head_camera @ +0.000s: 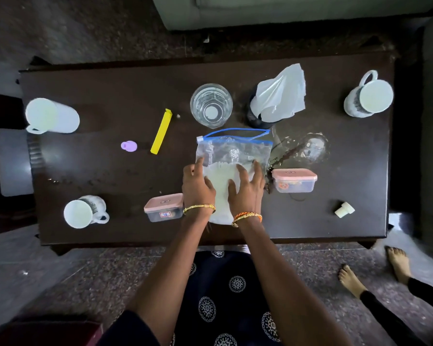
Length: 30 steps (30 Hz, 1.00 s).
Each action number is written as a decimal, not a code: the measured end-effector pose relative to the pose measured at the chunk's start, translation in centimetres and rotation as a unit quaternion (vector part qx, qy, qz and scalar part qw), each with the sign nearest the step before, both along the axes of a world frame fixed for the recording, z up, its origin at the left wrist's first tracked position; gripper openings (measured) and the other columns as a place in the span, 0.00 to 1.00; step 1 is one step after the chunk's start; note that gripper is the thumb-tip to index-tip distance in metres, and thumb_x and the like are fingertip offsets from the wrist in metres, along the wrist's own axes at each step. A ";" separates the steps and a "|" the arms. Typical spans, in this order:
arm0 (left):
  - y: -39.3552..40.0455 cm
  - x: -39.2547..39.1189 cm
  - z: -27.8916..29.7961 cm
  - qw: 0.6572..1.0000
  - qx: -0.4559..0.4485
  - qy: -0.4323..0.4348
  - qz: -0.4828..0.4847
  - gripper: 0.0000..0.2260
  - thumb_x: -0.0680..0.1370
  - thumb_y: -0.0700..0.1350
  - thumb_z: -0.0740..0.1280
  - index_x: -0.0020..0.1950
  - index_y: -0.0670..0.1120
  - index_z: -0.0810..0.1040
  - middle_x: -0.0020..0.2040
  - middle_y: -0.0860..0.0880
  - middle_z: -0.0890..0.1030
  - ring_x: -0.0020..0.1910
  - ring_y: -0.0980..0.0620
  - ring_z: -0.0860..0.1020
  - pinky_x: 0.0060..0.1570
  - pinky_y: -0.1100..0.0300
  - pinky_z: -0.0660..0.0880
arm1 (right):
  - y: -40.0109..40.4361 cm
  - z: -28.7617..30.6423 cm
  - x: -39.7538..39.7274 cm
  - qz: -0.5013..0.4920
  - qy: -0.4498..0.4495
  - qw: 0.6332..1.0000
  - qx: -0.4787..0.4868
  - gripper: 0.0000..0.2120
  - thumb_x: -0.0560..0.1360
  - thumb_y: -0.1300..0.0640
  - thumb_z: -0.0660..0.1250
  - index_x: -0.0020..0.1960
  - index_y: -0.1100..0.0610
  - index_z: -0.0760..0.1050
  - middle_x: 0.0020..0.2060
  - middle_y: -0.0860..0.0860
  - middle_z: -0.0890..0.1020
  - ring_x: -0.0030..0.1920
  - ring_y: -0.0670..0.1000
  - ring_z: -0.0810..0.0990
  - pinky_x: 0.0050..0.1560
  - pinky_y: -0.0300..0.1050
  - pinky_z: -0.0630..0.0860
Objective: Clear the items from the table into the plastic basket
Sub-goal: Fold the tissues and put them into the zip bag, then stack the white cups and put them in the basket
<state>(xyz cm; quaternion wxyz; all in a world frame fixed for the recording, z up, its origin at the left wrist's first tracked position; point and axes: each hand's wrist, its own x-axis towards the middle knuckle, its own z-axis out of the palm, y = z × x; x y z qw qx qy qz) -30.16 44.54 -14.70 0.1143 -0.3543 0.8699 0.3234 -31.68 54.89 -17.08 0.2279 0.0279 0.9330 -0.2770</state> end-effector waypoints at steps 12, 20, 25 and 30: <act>-3.8 5.9 5.5 0.989 -0.022 0.126 0.072 0.11 0.75 0.36 0.64 0.56 0.39 0.78 0.58 0.39 0.76 0.57 0.43 0.76 0.57 0.60 0.70 | -2.4 4.9 0.5 -0.025 0.039 0.997 -0.066 0.05 0.72 0.65 0.64 0.46 0.60 0.78 0.50 0.57 0.79 0.53 0.58 0.76 0.54 0.46 0.73; -12.5 11.5 6.5 0.897 -0.156 0.151 0.384 0.17 0.72 0.38 0.68 0.59 0.36 0.73 0.59 0.32 0.70 0.59 0.36 0.70 0.61 0.53 0.66 | -12.6 7.7 3.2 0.006 -0.027 0.983 -0.183 0.06 0.72 0.65 0.65 0.43 0.57 0.80 0.38 0.53 0.83 0.37 0.49 0.80 0.39 0.29 0.72; -19.2 14.5 4.3 0.794 0.131 -0.084 0.588 0.33 0.72 0.50 0.71 0.70 0.40 0.60 0.67 0.34 0.67 0.63 0.34 0.71 0.59 0.49 0.74 | -21.8 8.0 4.8 0.033 -0.097 0.974 -0.203 0.03 0.72 0.60 0.67 0.43 0.55 0.79 0.33 0.50 0.82 0.38 0.50 0.82 0.41 0.33 0.74; -21.3 15.1 2.2 0.714 0.395 -0.093 0.571 0.17 0.79 0.44 0.56 0.65 0.36 0.66 0.56 0.38 0.79 0.50 0.45 0.82 0.39 0.58 0.72 | -27.7 5.3 6.7 0.208 -0.261 0.941 -0.063 0.11 0.71 0.51 0.69 0.51 0.54 0.77 0.44 0.51 0.83 0.44 0.51 0.78 0.48 0.37 0.69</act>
